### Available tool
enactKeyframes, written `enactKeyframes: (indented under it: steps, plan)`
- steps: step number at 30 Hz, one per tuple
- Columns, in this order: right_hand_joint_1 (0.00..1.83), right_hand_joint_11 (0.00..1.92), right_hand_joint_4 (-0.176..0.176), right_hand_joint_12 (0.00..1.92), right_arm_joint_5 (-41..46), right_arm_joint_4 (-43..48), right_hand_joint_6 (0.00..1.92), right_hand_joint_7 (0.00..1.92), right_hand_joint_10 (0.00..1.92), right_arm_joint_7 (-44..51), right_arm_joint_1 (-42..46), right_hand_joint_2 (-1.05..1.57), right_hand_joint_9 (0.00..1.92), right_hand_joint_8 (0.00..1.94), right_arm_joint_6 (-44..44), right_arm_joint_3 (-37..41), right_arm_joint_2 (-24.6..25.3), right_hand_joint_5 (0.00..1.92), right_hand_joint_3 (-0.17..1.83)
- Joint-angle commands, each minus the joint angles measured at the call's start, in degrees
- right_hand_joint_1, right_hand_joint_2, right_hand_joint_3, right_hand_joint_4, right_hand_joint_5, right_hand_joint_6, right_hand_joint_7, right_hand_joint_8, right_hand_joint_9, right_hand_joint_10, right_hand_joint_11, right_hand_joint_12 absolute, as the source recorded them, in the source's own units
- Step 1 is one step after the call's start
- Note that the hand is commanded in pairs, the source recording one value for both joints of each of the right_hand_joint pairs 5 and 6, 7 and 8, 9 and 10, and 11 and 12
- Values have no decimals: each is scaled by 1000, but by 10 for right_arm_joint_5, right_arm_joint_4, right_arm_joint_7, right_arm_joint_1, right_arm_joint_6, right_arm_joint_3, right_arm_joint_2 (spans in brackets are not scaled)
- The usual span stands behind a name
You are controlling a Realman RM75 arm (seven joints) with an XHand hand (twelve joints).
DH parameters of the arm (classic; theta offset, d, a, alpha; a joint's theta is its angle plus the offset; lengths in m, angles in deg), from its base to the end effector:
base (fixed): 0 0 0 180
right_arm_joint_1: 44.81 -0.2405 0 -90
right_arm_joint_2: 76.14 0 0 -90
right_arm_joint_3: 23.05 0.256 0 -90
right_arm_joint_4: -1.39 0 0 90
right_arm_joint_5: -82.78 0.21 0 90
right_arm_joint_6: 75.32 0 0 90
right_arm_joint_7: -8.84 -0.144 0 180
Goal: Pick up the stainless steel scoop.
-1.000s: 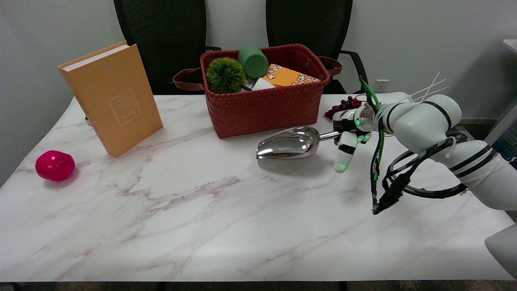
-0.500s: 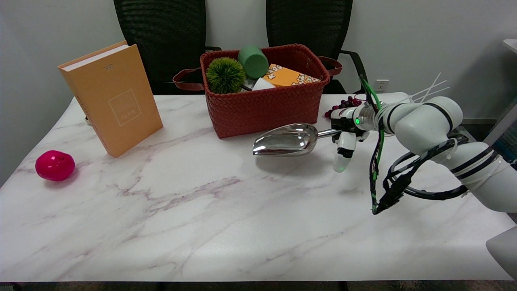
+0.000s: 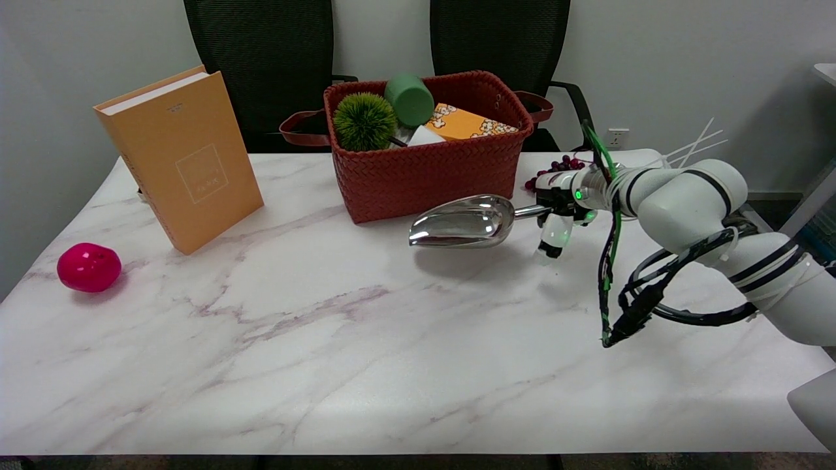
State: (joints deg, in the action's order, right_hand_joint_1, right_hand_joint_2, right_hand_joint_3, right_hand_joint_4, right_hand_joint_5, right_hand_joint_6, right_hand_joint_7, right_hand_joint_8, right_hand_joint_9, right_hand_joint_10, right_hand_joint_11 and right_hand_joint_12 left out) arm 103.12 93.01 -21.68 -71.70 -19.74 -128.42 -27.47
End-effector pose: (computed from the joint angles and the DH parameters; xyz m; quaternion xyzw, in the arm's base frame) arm -0.1865 -0.4006 0.3891 0.6017 -0.2239 -0.1706 0.7475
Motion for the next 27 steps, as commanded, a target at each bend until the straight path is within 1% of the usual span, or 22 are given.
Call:
enactKeyframes:
  steps: [1, 4, 6, 12, 15, 23, 27]
  plan:
    - [1186, 1902, 0, 1902, -5, -2, 1905, 1920, 1713, -24, 30, -72, 1713, 1920, -36, 31, -2, 1905, 1092]
    - [1172, 1893, 0, 1893, -3, -2, 1906, 1920, 1714, -34, 41, 21, 1714, 1920, -44, 43, -4, 1906, 1162]
    - [1093, 1885, 0, 1885, -1, -3, 1899, 1920, 1709, -36, 47, 299, 1709, 1920, -48, 51, -4, 1899, 1261]
    - [1024, 1881, 0, 1881, -1, -2, 1877, 1920, 1703, -37, 69, 518, 1703, 1920, -63, 72, -5, 1877, 1211]
    - [1021, 1877, 0, 1877, 0, 1, 1874, 1920, 1700, -37, 80, 576, 1700, 1920, -69, 83, -5, 1874, 1168]
    - [1044, 1865, 0, 1865, 0, 16, 1859, 1920, 1696, -37, 107, 637, 1696, 1920, -87, 115, -5, 1859, 1137]
    - [1058, 1861, 0, 1861, 0, 37, 1850, 1920, 1695, -38, 140, 633, 1695, 1920, -105, 158, -5, 1850, 1145]
